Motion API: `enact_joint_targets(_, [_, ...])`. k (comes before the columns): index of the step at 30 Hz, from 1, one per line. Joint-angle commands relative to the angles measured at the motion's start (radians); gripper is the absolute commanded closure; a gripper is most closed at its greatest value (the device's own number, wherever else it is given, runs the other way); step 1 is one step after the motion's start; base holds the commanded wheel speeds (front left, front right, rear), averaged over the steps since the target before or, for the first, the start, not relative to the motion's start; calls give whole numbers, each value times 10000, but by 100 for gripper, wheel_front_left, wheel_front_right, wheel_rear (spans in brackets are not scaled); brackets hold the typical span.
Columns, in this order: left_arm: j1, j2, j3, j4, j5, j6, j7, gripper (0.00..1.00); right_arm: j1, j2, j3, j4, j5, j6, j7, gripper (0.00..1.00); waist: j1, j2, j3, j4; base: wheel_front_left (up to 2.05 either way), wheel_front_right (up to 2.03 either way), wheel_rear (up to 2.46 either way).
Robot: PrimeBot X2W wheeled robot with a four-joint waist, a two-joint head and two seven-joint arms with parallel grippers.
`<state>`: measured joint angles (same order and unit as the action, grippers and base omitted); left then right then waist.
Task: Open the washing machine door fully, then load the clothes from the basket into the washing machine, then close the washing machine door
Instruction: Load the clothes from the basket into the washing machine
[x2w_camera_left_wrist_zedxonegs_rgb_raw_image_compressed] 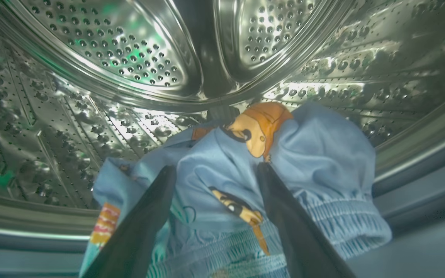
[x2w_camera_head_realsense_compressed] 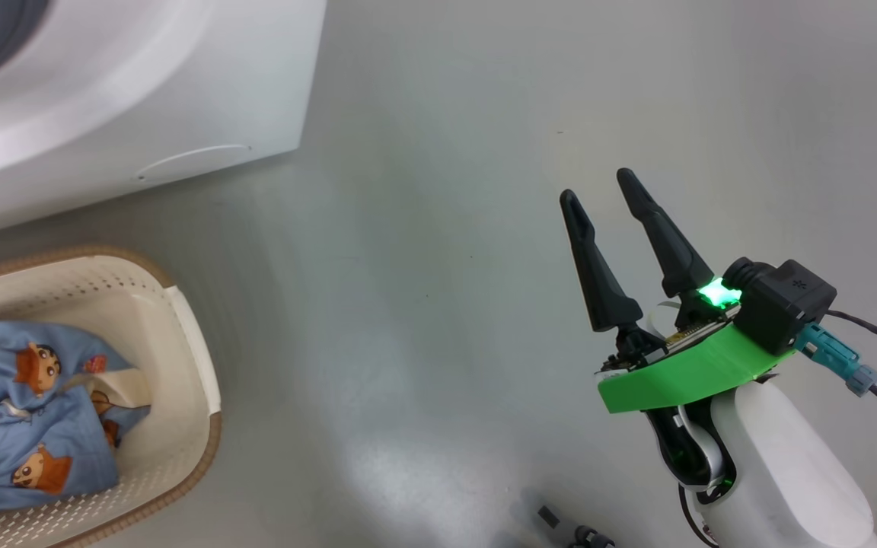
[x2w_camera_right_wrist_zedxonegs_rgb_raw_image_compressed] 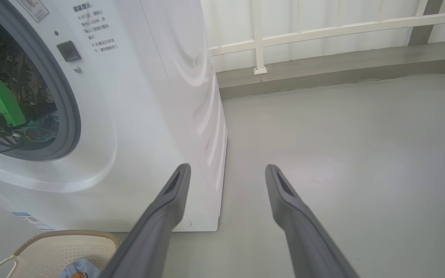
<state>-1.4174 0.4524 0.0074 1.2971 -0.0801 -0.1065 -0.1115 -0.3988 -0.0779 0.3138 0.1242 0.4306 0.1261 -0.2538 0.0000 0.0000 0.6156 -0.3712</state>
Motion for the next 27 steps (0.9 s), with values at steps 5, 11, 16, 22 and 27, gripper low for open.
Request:
enact_joint_targets(5, [-142,140,212,-211,-395,-87,-966,0,187,-129,-6,-195,-30,46,-80,0,0,0,-40,123,0,0,0])
enact_joint_targets(11, [365,-176,704,-1005,-1028,-129,-1487,0,160,-168,-118,-226,-61,46,-80,0,0,0,-118,295,0,0,0])
enact_joint_targets(16, [1553,-496,1279,-3113,-1325,-124,-1499,0,91,-231,-226,-278,-100,46,-80,0,0,0,-175,470,0,0,0])
enact_joint_targets(22, [2890,-938,1797,-4794,-1161,-71,-1501,0,50,-378,-321,-290,-138,46,-80,0,0,0,-367,671,0,0,0])
enact_joint_targets(27, [3696,-1409,2134,-5621,-1015,-146,-1501,0,38,-543,-412,-268,-158,46,-80,0,0,0,-644,905,0,0,0])
